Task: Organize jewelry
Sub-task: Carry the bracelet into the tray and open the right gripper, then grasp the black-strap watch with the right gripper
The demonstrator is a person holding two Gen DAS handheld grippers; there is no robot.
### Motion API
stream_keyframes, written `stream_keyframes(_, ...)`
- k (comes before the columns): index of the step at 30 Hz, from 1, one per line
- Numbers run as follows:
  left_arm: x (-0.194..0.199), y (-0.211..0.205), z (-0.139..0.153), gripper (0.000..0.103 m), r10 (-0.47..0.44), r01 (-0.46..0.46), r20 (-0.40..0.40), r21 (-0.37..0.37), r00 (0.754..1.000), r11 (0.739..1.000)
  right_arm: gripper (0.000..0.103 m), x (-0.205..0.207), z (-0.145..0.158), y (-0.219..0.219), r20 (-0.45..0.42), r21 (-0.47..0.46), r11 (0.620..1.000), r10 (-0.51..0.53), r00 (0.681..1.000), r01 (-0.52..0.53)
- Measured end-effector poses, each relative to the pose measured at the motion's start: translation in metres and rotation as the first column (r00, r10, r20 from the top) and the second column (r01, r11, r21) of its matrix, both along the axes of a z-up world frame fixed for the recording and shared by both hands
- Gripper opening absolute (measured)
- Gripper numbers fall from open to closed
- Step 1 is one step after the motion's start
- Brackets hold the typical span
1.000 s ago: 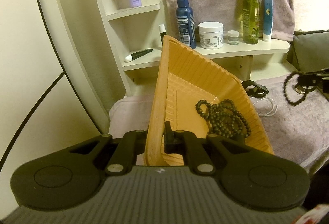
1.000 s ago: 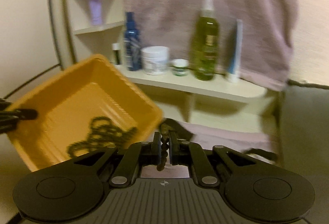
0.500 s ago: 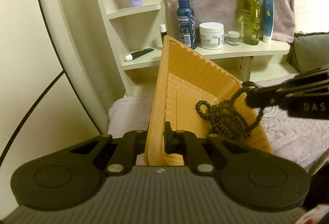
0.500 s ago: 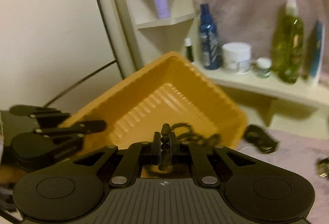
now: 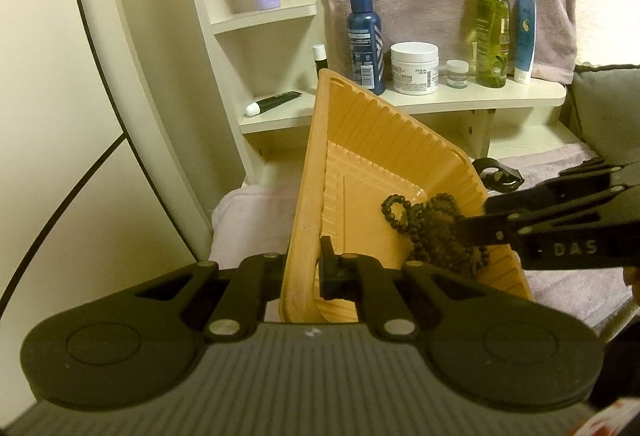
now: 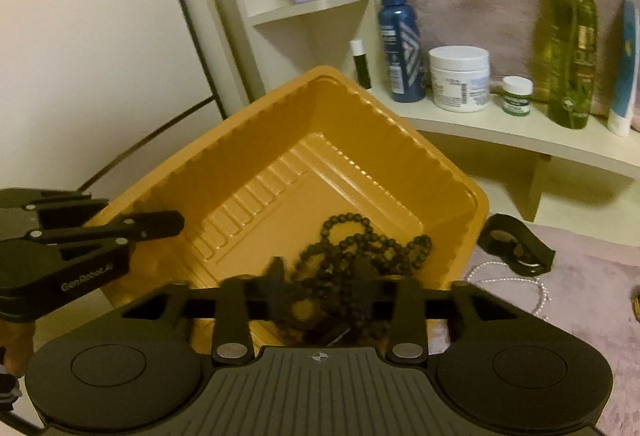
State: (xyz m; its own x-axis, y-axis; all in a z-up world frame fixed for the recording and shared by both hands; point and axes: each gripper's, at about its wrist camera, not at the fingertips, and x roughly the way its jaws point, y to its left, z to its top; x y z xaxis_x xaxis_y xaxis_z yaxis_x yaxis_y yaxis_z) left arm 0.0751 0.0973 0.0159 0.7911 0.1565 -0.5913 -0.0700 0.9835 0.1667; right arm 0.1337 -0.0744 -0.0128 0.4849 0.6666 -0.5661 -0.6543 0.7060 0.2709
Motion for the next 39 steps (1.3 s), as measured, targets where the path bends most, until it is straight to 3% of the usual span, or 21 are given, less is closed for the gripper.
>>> stream_keyframes(15,0.000,0.001,-0.001,0.006,0.001,-0.001,-0.001,-0.001,1.000,1.000,0.049,0.010,-0.012,-0.078,-0.015,-0.021,0.979,-0.202,0.979,0.201)
stream_keyframes(26,0.002,0.002,-0.004,0.006,0.003,-0.003,-0.007,0.006,1.000,1.000,0.050,0.010,-0.035,-0.158,0.024,-0.108,0.904,-0.414,0.910,0.414)
stream_keyframes(34,0.002,0.002,-0.004,0.006,0.003,-0.003,-0.007,0.009,1.000,1.000,0.050,0.021,-0.038,-0.193,0.111,-0.163,0.842,-0.502,0.858,0.514)
stream_keyframes(39,0.002,0.000,-0.003,0.006,0.004,-0.004,-0.011,0.017,1.000,1.000,0.050,0.033,-0.038,-0.195,0.223,-0.229,0.828,-0.467,0.856,0.511)
